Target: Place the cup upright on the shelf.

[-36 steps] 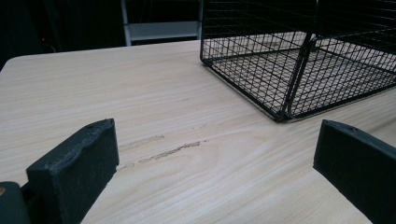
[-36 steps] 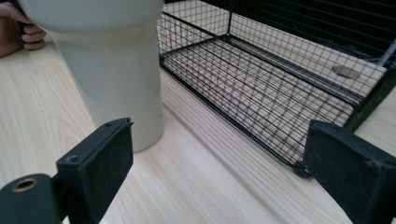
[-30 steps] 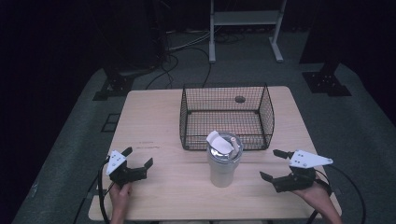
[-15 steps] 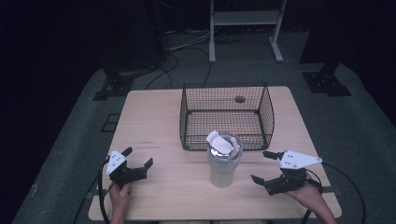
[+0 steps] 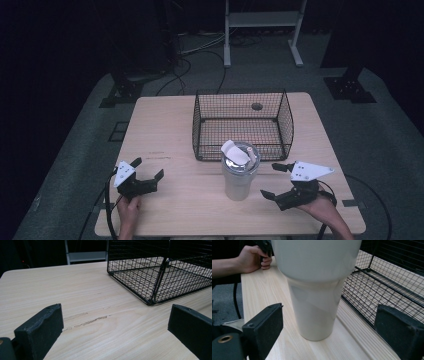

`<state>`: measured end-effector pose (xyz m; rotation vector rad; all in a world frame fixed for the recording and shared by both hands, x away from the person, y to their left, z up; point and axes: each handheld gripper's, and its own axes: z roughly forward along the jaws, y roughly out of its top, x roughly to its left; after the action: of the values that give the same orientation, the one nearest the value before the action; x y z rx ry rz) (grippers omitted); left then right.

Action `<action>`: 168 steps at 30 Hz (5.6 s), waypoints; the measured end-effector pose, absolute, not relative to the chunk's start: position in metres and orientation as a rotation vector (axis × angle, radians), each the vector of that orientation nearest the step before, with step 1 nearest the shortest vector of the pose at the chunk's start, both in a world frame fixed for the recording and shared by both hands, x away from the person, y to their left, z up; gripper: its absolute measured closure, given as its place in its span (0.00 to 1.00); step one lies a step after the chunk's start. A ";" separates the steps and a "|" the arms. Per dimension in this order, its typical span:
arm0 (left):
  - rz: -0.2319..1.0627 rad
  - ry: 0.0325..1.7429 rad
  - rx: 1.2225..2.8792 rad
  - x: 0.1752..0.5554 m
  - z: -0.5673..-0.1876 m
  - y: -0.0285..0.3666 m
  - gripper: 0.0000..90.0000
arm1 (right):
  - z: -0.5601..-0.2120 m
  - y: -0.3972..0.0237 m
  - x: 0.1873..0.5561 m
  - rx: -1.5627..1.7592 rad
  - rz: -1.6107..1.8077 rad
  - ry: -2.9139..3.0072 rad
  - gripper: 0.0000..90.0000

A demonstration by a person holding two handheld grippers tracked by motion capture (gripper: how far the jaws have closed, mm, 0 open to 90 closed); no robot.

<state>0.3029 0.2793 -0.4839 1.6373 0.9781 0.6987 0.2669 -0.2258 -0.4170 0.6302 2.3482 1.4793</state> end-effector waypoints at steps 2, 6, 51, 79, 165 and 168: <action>0.698 0.978 1.636 0.303 -0.484 0.279 0.00 | -0.417 -0.224 0.267 0.625 1.483 2.351 0.09; 0.698 0.979 1.636 0.303 -0.484 0.279 0.00 | -0.417 -0.219 0.268 0.614 1.492 2.366 0.09; 0.699 0.976 1.633 0.303 -0.484 0.279 0.00 | -0.446 -0.155 0.293 0.663 1.610 2.272 0.08; 0.697 0.975 1.631 0.303 -0.484 0.280 0.00 | -0.444 -0.154 0.297 0.610 1.636 2.269 0.09; 0.688 0.975 1.613 0.303 -0.484 0.282 0.00 | -0.361 -0.113 0.486 0.703 1.627 2.234 0.09; 0.688 0.975 1.613 0.303 -0.484 0.282 0.00 | -0.364 -0.113 0.488 0.714 1.632 2.233 0.09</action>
<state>0.3028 0.2821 -0.4838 1.6135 0.9745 0.6880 0.4884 -0.1132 -0.3637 0.7139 2.2331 1.6318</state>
